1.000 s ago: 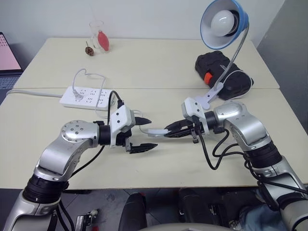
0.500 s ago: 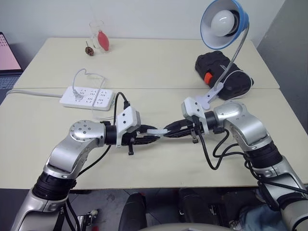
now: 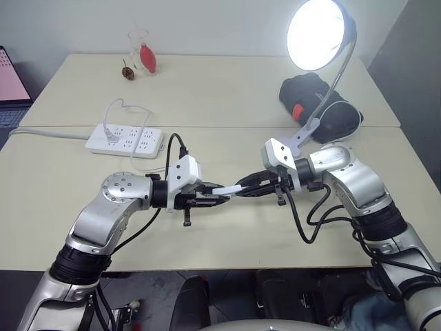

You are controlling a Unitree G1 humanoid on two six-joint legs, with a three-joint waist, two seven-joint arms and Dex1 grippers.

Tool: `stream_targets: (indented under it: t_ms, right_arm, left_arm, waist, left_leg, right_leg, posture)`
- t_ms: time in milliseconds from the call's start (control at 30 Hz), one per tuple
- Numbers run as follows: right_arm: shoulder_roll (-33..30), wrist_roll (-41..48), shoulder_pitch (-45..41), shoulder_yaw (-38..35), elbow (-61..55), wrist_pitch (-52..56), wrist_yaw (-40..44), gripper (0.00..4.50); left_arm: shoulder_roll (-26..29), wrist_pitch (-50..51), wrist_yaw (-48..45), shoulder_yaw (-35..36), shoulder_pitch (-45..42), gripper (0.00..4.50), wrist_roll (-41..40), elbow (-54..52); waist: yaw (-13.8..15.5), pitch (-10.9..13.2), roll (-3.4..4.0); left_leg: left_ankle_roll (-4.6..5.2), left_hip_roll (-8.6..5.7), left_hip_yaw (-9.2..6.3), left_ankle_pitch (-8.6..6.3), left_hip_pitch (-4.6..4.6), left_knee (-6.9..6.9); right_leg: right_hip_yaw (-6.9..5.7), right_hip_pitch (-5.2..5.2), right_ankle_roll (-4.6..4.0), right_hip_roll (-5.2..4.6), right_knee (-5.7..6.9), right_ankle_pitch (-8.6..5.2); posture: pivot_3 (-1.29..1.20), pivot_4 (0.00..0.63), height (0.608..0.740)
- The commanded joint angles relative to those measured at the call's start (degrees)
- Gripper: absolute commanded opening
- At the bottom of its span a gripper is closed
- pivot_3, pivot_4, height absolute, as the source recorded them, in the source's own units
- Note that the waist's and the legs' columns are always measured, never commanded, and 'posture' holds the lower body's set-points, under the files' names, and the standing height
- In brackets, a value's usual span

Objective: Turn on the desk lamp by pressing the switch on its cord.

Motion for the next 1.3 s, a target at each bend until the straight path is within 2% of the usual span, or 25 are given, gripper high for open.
stream_targets:
  t_ms: [33, 100, 133, 167, 367, 567, 833, 1000, 1100, 1167, 1300]
  right_arm:
    - [0.76, 0.98, -0.65, 0.66, -2.73, -1.73, 0.95, 0.36]
    - [0.80, 0.85, -0.53, 0.89, -2.84, -2.26, 1.07, 0.36]
    - [0.82, 0.83, -0.49, 0.97, -2.86, -2.43, 1.07, 0.36]
    - [0.84, 0.82, -0.50, 1.05, -2.85, -2.58, 1.06, 0.36]
    - [0.86, 0.02, -0.62, 1.70, -2.11, -4.25, 1.12, 0.36]
    - [2.38, -3.33, -1.81, 2.08, 5.07, -10.69, -1.18, 0.36]
    - [8.05, -11.89, -6.86, 2.47, 26.23, -25.86, -7.31, 0.36]
    - [10.94, -17.61, -10.00, 3.31, 38.13, -32.55, -12.06, 0.36]
    - [11.85, -18.55, -10.69, 3.03, 42.30, -34.99, -11.76, 0.36]
    - [12.37, -17.20, -10.79, 1.81, 43.01, -34.58, -10.77, 1.07]
    - [10.77, -14.84, -9.57, -0.30, 39.15, -32.39, -7.86, 2.00]
  left_arm:
    - [-0.57, -0.87, 1.90, 1.56, -1.20, 0.56, 0.86, 0.34]
    - [-0.14, -1.73, 1.86, 1.20, -0.94, 0.56, 1.97, 0.56]
    - [0.01, -2.10, 1.85, 1.08, -0.81, 1.26, 2.44, 0.66]
    - [-0.02, -2.39, 1.97, 1.13, -0.73, 1.37, 2.74, 0.78]
    - [0.11, -5.00, 0.77, 1.66, 0.54, 2.75, 2.93, 0.65]
    - [3.84, -5.83, 0.14, 5.07, 4.73, 4.10, 2.34, -3.74]
    - [6.98, -1.52, 3.98, 15.22, 14.64, 4.17, -0.91, -9.31]
    - [6.50, -0.79, 6.32, 17.94, 18.11, 4.17, -1.72, -11.23]
    - [6.16, -1.05, 7.04, 18.80, 18.54, 4.17, -2.15, -10.85]
    - [6.24, -1.30, 7.62, 19.06, 18.64, 4.17, -2.05, -10.44]
    - [6.83, -1.58, 8.97, 20.08, 18.26, 4.17, -1.05, -8.37]
  waist:
    - [0.00, 0.00, 0.00]
    - [0.00, 0.00, 0.00]
    - [-0.01, 0.00, 0.00]
    - [-0.03, 0.00, 0.00]
    - [0.00, 0.00, 0.00]
    - [-0.08, 0.00, 0.00]
    - [-0.18, 0.00, 0.00]
    - [-0.01, 0.00, 0.01]
    - [0.10, 0.00, 0.00]
    - [-0.01, 0.00, 0.00]
    - [-0.02, 0.01, 0.02]
  left_leg:
    - [0.00, 0.00, 0.00, 0.00, 0.00, 0.00]
    - [0.00, 0.00, 0.00, 0.00, 0.00, 0.00]
    - [0.00, 0.00, 0.00, 0.00, 0.00, 0.00]
    - [0.00, 0.00, 0.00, 0.00, 0.01, 0.00]
    - [0.00, 0.00, 0.00, 0.00, 0.00, 0.00]
    - [0.00, 0.01, -0.01, 0.00, 0.01, -0.02]
    - [0.00, 0.02, 0.02, 0.00, 0.03, -0.01]
    - [0.00, 0.02, 0.02, 0.00, 0.01, -0.03]
    - [0.00, 0.01, 0.02, 0.00, 0.02, -0.02]
    - [0.00, 0.01, 0.03, 0.00, 0.03, -0.02]
    - [0.00, 0.03, 0.01, 0.00, 0.04, -0.02]
  right_leg:
    - [0.00, 0.00, 0.00, 0.00, 0.00, 0.00]
    - [0.00, 0.00, 0.00, 0.00, 0.00, 0.00]
    - [0.00, 0.00, 0.00, 0.00, 0.00, 0.00]
    - [0.00, 0.00, 0.00, 0.00, 0.00, 0.00]
    - [0.00, 0.00, 0.00, 0.00, 0.00, 0.00]
    - [0.00, -0.01, -0.01, 0.00, 0.00, 0.00]
    - [0.01, 0.00, 0.00, -0.01, 0.00, 0.00]
    - [0.00, -0.01, -0.04, -0.01, -0.01, -0.01]
    - [0.00, 0.01, -0.04, -0.02, -0.01, -0.01]
    - [0.02, 0.02, -0.03, -0.03, -0.01, -0.01]
    - [0.01, 0.00, -0.04, -0.01, 0.02, 0.00]
  posture:
    - [0.00, 0.150, 0.740]
    - [0.00, 0.150, 0.740]
    - [0.00, 0.150, 0.740]
    - [0.00, 0.150, 0.740]
    - [0.00, 0.150, 0.740]
    - [0.00, 0.150, 0.740]
    - [0.00, 0.150, 0.740]
    - [0.00, 0.150, 0.740]
    - [0.00, 0.150, 0.740]
    - [0.00, 0.150, 0.740]
    - [0.00, 0.150, 0.740]
